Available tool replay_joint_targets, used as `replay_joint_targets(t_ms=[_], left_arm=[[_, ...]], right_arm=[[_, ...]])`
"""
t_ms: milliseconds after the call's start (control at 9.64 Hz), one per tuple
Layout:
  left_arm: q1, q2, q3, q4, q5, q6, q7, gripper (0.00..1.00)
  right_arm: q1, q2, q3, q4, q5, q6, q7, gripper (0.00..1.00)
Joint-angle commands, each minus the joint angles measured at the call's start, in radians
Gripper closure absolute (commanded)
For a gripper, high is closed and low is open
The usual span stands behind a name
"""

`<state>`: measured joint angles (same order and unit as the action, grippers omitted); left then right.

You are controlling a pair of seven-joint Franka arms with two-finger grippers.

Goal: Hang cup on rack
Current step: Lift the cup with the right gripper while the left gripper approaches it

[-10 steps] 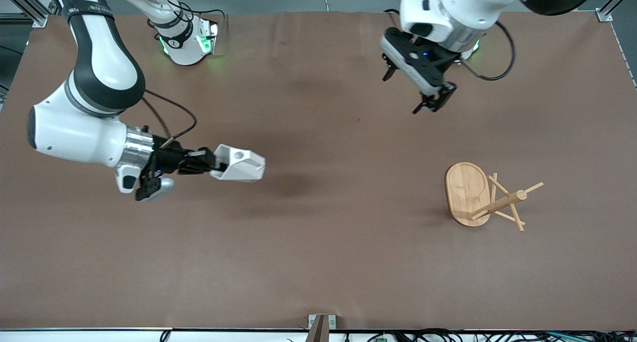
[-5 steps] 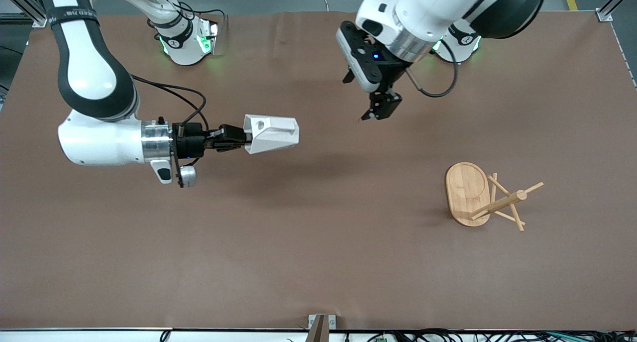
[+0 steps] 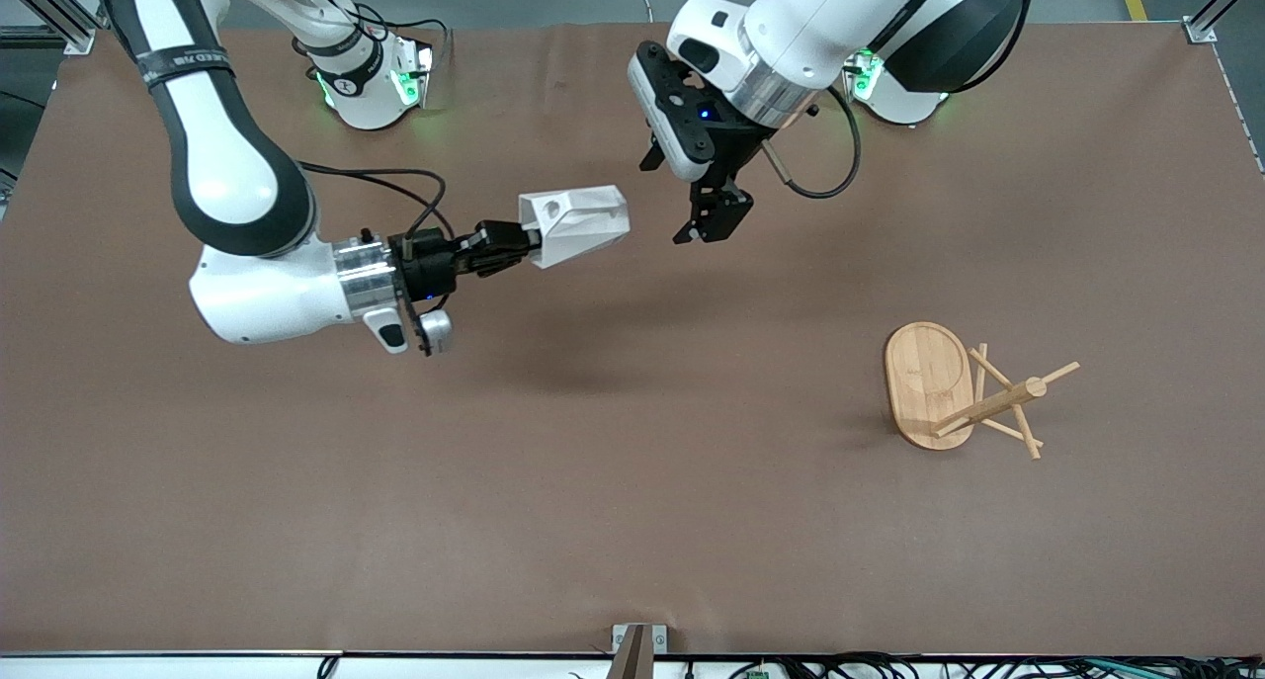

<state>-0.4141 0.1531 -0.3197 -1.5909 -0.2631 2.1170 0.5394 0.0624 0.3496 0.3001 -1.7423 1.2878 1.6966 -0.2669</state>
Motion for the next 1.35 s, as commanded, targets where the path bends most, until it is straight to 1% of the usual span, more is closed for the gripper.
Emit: replay_joint_targets(t_ms=[0, 415, 519, 726, 830, 933, 1037, 1141, 1244], left_arm=[[-0.040, 0.029, 0.001, -0.006, -0.001, 0.004, -0.064, 0.00], [-0.055, 0.040, 0.001, -0.011, 0.021, 0.004, -0.082, 0.00], [-0.057, 0.052, 0.001, -0.011, 0.022, 0.003, -0.082, 0.05], [-0.057, 0.054, 0.001, -0.011, 0.057, 0.003, -0.082, 0.52], [-0.054, 0.054, 0.001, -0.011, 0.059, -0.002, -0.084, 0.73], [-0.045, 0.052, 0.001, -0.011, 0.059, -0.006, -0.084, 0.84], [-0.037, 0.051, 0.004, -0.011, 0.059, -0.006, -0.085, 0.86], [-0.034, 0.049, 0.010, -0.011, 0.061, -0.008, -0.091, 0.90], [-0.028, 0.048, 0.016, -0.014, 0.062, -0.012, -0.099, 0.92]], right_arm=[[-0.003, 0.008, 0.037, -0.005, 0.086, 0.005, -0.017, 0.99], [-0.003, 0.011, 0.060, -0.002, 0.099, 0.008, -0.017, 0.98], [-0.003, 0.011, 0.060, -0.002, 0.099, 0.008, -0.017, 0.98], [-0.003, 0.011, 0.062, 0.001, 0.099, 0.008, -0.017, 0.97], [-0.004, 0.011, 0.062, 0.001, 0.099, 0.008, -0.017, 0.97], [-0.004, 0.011, 0.062, 0.001, 0.099, 0.005, -0.015, 0.91], [-0.004, 0.009, 0.062, 0.003, 0.097, 0.005, -0.014, 0.27], [-0.009, 0.006, 0.060, 0.012, 0.096, 0.005, -0.014, 0.00], [-0.013, -0.001, 0.057, 0.020, 0.096, 0.003, -0.014, 0.00]])
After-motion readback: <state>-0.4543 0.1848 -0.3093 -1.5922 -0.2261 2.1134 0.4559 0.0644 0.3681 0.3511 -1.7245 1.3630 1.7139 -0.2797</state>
